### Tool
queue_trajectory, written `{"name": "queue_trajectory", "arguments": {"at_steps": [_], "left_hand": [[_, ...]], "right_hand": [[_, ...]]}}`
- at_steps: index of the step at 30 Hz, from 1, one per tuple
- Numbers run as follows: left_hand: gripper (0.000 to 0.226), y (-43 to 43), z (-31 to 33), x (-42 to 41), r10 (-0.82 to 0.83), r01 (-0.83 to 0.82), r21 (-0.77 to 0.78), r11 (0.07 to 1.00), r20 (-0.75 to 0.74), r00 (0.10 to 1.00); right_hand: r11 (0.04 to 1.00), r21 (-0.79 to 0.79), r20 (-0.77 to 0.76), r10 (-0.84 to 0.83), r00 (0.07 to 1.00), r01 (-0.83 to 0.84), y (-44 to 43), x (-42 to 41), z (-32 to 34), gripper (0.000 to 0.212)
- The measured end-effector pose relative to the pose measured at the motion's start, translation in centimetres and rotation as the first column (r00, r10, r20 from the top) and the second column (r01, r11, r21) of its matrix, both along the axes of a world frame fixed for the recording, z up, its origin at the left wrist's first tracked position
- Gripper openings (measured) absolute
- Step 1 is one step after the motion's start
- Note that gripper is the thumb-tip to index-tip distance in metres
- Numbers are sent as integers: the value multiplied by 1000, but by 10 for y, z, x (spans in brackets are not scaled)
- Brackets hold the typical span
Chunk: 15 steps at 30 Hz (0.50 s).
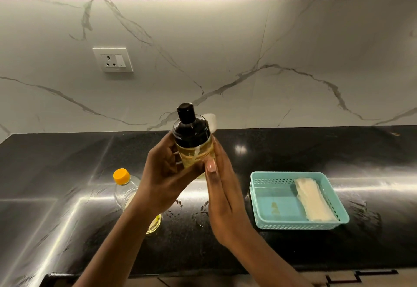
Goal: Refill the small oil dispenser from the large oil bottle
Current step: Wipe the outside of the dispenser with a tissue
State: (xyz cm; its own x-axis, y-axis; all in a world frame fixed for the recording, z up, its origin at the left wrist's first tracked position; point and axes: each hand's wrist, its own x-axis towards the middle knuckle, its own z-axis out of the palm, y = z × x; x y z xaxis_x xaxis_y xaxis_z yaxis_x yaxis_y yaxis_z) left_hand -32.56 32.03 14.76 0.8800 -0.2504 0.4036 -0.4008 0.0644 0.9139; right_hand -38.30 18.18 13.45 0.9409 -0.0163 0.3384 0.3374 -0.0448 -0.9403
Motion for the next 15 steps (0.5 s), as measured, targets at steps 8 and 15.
{"name": "queue_trajectory", "arguments": {"at_steps": [8,15], "left_hand": [[59,-5,-4,-3,-59,59,-10,998,-29,998],[61,0,0,-2,-116,118,38,992,-57,992]], "right_hand": [[590,806,-330,376,866,50,-5,3,7,50],[477,874,-373,533,760,95,-12,8,2,54]]}}
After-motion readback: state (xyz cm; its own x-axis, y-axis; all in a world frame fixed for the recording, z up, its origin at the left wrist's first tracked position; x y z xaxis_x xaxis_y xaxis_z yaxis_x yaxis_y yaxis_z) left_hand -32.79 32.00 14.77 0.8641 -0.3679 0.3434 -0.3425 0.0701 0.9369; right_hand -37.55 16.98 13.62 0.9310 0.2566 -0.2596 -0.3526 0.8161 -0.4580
